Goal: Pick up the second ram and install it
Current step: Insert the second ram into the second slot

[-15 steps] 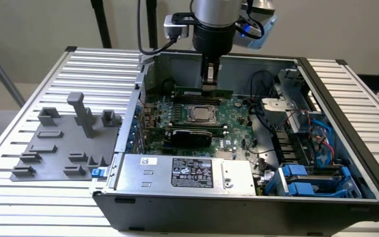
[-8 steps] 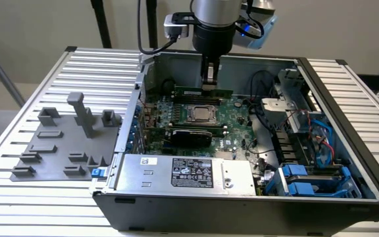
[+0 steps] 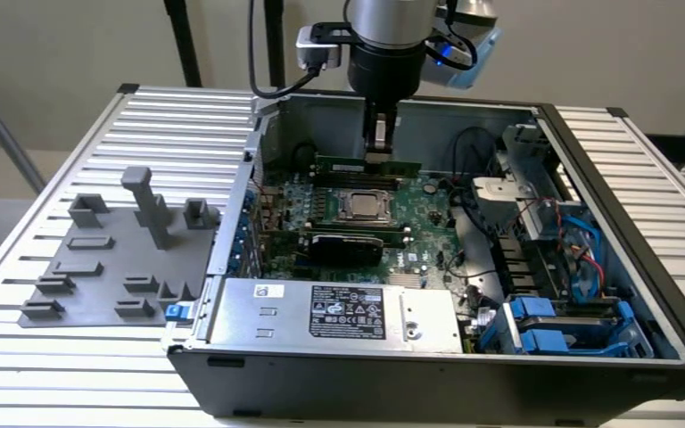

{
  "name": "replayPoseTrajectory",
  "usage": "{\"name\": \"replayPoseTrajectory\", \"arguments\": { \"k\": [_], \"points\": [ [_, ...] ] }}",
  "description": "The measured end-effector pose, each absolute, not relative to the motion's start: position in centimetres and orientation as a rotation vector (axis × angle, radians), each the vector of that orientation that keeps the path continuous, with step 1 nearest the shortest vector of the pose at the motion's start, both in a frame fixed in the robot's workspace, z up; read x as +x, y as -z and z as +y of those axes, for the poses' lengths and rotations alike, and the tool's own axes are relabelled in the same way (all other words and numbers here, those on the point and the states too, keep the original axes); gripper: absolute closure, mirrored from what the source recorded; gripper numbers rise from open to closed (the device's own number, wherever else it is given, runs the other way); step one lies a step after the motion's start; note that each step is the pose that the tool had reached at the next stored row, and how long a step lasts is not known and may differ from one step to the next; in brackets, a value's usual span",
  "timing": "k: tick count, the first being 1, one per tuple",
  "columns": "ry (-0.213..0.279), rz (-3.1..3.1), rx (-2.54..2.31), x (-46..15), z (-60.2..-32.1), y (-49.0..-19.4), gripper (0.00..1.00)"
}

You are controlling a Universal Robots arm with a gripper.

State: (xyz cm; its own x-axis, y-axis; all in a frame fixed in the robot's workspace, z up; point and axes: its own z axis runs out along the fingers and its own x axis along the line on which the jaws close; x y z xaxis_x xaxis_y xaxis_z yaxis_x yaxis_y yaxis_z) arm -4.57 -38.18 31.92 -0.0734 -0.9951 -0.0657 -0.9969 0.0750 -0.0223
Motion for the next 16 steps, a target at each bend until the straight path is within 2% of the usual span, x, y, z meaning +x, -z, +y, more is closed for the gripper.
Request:
{"name": "replayPoseTrajectory", "arguments": {
  "k": [16],
  "points": [
    [-0.038,2.253,-2.092,-5.0,-38.2,-29.0,0.86]
  ]
}}
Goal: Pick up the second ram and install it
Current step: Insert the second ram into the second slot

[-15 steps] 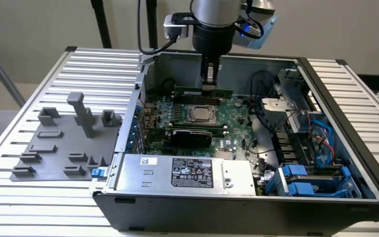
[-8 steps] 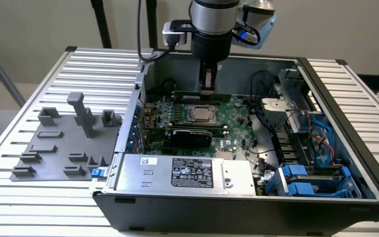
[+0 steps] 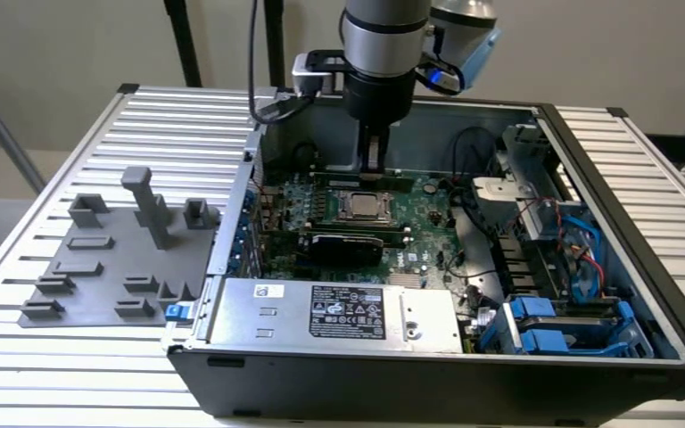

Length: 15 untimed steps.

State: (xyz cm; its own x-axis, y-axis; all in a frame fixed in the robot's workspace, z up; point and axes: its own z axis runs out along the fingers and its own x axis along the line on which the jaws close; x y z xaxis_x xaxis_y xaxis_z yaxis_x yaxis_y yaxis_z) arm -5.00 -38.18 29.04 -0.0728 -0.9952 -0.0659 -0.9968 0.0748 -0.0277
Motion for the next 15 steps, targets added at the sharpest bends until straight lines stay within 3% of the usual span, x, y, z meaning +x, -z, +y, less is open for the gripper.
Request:
{"name": "replayPoseTrajectory", "arguments": {
  "k": [15],
  "points": [
    [-0.036,2.252,-2.091,-5.1,-38.2,-26.3,0.86]
  ]
}}
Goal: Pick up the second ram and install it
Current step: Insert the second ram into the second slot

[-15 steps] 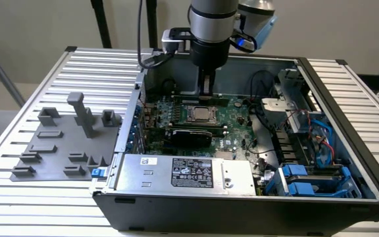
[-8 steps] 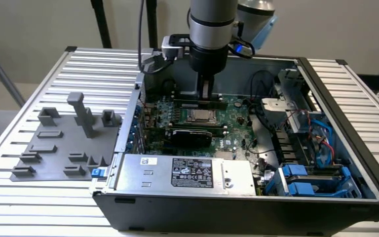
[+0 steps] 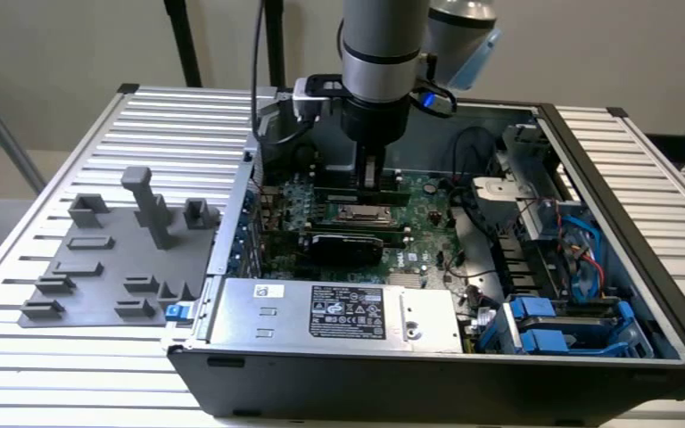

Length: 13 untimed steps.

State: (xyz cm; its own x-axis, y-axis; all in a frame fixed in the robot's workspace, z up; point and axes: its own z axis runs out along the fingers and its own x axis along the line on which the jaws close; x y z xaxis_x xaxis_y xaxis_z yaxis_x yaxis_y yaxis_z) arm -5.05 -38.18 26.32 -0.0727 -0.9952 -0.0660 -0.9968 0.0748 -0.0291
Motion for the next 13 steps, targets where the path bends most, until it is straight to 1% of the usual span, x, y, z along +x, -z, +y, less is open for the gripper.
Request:
{"name": "replayPoseTrajectory", "arguments": {
  "k": [9,13],
  "points": [
    [-0.037,2.247,-2.097,-5.0,-38.2,-24.7,0.86],
    [-0.046,2.249,-2.104,-5.0,-38.4,-24.3,0.86]
  ]
}}
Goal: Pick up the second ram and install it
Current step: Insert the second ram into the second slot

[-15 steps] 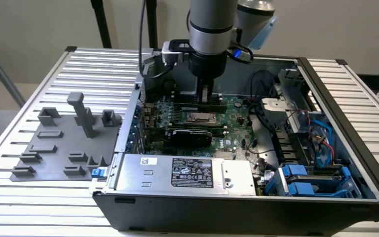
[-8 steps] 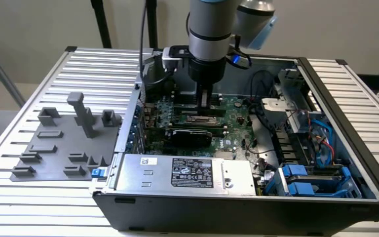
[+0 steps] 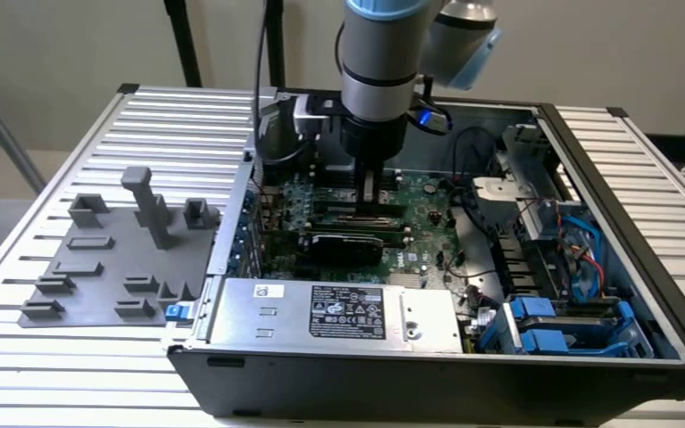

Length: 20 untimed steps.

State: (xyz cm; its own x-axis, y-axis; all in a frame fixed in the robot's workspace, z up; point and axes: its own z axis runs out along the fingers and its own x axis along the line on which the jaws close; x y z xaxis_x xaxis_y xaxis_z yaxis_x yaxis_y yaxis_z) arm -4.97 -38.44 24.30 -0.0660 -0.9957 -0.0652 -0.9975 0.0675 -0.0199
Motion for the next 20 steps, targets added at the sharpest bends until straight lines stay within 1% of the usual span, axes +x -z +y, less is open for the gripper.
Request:
{"name": "replayPoseTrajectory", "arguments": {
  "k": [5,20],
  "points": [
    [-0.059,2.254,-2.112,-4.83,-38.92,-23.99,0.86],
    [-0.061,2.250,-2.116,-4.59,-39.07,-23.32,0.86]
  ]
}}
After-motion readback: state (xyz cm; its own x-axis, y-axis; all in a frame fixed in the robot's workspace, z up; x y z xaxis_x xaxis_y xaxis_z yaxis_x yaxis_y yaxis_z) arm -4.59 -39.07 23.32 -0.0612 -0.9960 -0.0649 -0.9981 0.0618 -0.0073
